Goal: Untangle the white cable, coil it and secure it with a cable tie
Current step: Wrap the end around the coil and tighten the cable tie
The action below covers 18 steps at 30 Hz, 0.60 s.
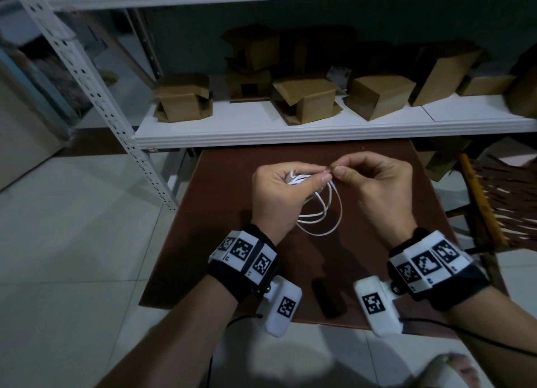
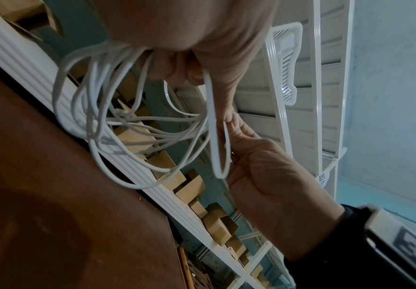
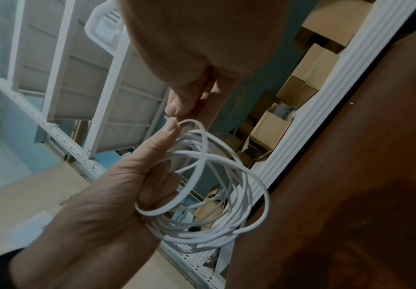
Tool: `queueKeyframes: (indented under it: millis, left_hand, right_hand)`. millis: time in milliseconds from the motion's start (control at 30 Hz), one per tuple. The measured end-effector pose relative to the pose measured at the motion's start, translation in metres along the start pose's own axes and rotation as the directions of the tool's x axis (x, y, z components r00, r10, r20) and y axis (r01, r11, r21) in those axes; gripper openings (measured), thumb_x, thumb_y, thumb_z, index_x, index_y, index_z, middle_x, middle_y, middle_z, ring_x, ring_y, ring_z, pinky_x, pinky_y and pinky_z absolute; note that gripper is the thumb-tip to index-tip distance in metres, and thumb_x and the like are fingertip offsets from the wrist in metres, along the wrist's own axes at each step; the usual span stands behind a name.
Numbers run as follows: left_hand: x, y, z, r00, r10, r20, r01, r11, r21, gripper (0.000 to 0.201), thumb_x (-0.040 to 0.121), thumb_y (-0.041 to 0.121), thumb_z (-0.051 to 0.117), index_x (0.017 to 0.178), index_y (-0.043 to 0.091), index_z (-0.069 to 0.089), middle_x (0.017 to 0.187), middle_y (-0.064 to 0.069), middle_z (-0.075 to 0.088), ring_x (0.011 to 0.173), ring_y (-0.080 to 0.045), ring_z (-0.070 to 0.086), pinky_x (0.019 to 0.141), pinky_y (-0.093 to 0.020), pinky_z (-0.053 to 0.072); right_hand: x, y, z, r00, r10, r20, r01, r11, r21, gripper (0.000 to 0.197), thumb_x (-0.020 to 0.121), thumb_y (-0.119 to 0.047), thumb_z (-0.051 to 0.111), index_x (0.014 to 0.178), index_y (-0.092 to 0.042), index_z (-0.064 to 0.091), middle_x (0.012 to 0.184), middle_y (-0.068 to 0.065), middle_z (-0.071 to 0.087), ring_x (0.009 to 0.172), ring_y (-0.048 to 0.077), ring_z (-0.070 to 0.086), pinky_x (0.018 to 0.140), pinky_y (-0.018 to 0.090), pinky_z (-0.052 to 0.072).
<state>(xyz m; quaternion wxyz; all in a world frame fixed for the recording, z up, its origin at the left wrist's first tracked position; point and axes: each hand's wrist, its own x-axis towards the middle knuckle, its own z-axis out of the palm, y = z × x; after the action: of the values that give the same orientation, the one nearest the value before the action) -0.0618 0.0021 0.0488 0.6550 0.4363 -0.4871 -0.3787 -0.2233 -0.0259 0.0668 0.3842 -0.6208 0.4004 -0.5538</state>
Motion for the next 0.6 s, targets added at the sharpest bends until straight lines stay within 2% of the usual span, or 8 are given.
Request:
queueKeyframes:
  millis: [100, 167, 267, 333, 500, 600]
  left_hand:
    - [0.001, -0.0004, -0.0016, 1.0, 0.013, -0.006, -0.013, 1.0, 0.025, 0.013, 0.08, 0.001, 0.088, 0.091, 0.0, 0.084, 0.083, -0.012, 0.082, 0.077, -0.033, 0.079, 0.075, -0.046, 0.063]
    - [0.0018, -0.0009, -0.0023, 1.0, 0.016, -0.01, -0.015, 0.999, 0.034, 0.011, 0.08, 0.001, 0.088, 0.09, 0.001, 0.084, 0.083, -0.012, 0.082, 0.075, -0.028, 0.078, 0.074, -0.044, 0.062]
    - [0.0026, -0.0009, -0.0028, 1.0, 0.029, -0.005, -0.028, 0.999, 0.032, 0.009, 0.081, 0.001, 0.087, 0.09, 0.003, 0.085, 0.082, -0.01, 0.082, 0.074, -0.024, 0.077, 0.074, -0.041, 0.061]
    - [0.003, -0.0015, -0.0029, 0.999, 0.035, 0.008, -0.035, 0.999, 0.04, 0.009, 0.082, 0.001, 0.086, 0.09, 0.006, 0.085, 0.082, -0.009, 0.082, 0.074, -0.024, 0.077, 0.074, -0.043, 0.061]
    - [0.0047, -0.0086, -0.0053, 0.999, 0.039, -0.015, -0.037, 0.994, 0.102, 0.009, 0.081, 0.008, 0.087, 0.089, 0.009, 0.086, 0.079, -0.008, 0.081, 0.074, -0.032, 0.078, 0.072, -0.055, 0.063]
    - [0.0039, -0.0094, -0.0063, 0.999, 0.043, 0.005, -0.043, 0.988, 0.148, 0.01, 0.081, 0.01, 0.087, 0.091, 0.01, 0.086, 0.081, -0.006, 0.082, 0.076, -0.033, 0.079, 0.073, -0.056, 0.063]
  right_hand:
    - [0.0001, -0.0016, 0.001, 0.999, -0.028, 0.028, 0.029, 0.999, -0.035, 0.01, 0.085, 0.004, 0.079, 0.087, -0.006, 0.077, 0.084, 0.003, 0.077, 0.077, 0.002, 0.071, 0.077, 0.016, 0.053]
    - [-0.0006, -0.0027, 0.0011, 0.998, -0.047, 0.042, 0.048, 0.998, -0.038, 0.009, 0.085, 0.003, 0.079, 0.088, -0.005, 0.077, 0.085, 0.002, 0.077, 0.078, 0.002, 0.071, 0.077, 0.016, 0.053]
    - [-0.0016, -0.0047, -0.0003, 0.994, -0.088, 0.065, 0.09, 0.996, -0.028, 0.01, 0.087, 0.003, 0.078, 0.094, -0.002, 0.077, 0.091, 0.004, 0.078, 0.085, 0.007, 0.074, 0.08, 0.019, 0.055]
    - [-0.001, -0.0056, -0.0016, 0.991, -0.111, 0.08, 0.114, 0.993, -0.043, 0.013, 0.087, 0.002, 0.079, 0.098, -0.004, 0.078, 0.094, 0.002, 0.079, 0.088, 0.009, 0.075, 0.081, 0.021, 0.056]
    - [-0.0008, -0.0022, -0.0007, 0.982, -0.159, 0.101, 0.17, 0.979, -0.109, 0.005, 0.086, 0.0, 0.081, 0.089, -0.003, 0.078, 0.086, 0.005, 0.078, 0.082, 0.016, 0.074, 0.077, 0.029, 0.057]
    - [-0.0002, 0.002, 0.0011, 0.975, -0.188, 0.116, 0.208, 0.96, -0.189, 0.007, 0.088, -0.001, 0.079, 0.087, -0.007, 0.076, 0.085, 0.003, 0.074, 0.082, 0.018, 0.07, 0.076, 0.037, 0.057]
